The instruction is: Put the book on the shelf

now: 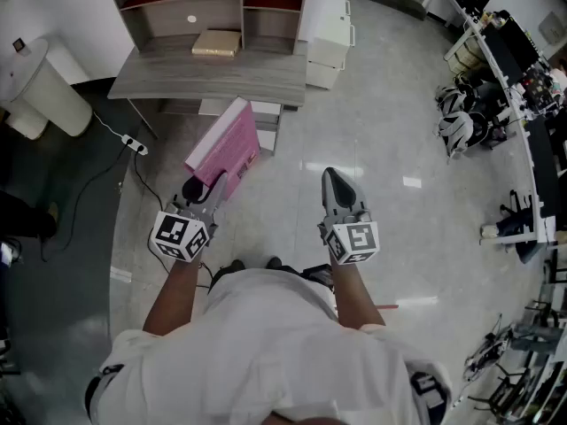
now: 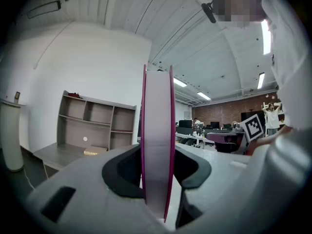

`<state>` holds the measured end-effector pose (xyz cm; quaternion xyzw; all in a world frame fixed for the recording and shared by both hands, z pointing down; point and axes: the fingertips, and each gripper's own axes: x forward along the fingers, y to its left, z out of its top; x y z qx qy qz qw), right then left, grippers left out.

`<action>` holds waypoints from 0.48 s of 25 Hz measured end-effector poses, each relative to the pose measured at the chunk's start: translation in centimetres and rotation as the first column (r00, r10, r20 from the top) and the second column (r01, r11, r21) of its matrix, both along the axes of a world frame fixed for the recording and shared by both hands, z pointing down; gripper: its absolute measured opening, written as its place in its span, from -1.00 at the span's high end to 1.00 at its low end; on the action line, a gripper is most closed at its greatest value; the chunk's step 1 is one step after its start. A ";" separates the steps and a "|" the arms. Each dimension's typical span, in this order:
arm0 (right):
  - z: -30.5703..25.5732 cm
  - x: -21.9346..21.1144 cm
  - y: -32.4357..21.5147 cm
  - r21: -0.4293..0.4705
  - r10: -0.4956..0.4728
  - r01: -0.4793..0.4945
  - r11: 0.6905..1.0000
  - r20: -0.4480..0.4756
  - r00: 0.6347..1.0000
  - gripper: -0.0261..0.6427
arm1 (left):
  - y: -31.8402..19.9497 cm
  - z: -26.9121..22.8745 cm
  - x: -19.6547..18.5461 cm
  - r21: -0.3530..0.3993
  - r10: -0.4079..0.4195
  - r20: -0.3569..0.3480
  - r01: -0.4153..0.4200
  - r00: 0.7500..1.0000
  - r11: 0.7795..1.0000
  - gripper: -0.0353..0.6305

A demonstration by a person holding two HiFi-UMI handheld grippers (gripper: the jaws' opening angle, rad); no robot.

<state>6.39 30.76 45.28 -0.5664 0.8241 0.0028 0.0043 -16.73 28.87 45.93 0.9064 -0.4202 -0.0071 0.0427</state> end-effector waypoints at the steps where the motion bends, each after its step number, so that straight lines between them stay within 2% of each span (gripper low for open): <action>1: 0.2 -0.1 0.0 0.000 0.001 -0.001 1.000 0.002 1.000 0.88 | -0.1 0.1 -0.1 -0.002 0.007 -0.001 -0.007 1.000 1.000 0.44; 5: 0.7 -0.3 0.3 0.000 0.001 -0.001 1.000 0.003 1.000 0.88 | -0.3 0.7 -0.1 -0.015 0.022 -0.012 -0.022 1.000 1.000 0.44; 12: 0.7 2.3 -0.1 0.002 -0.010 0.010 1.000 0.013 1.000 0.88 | -0.8 0.8 2.7 -0.033 0.018 -0.022 -0.018 1.000 0.999 0.44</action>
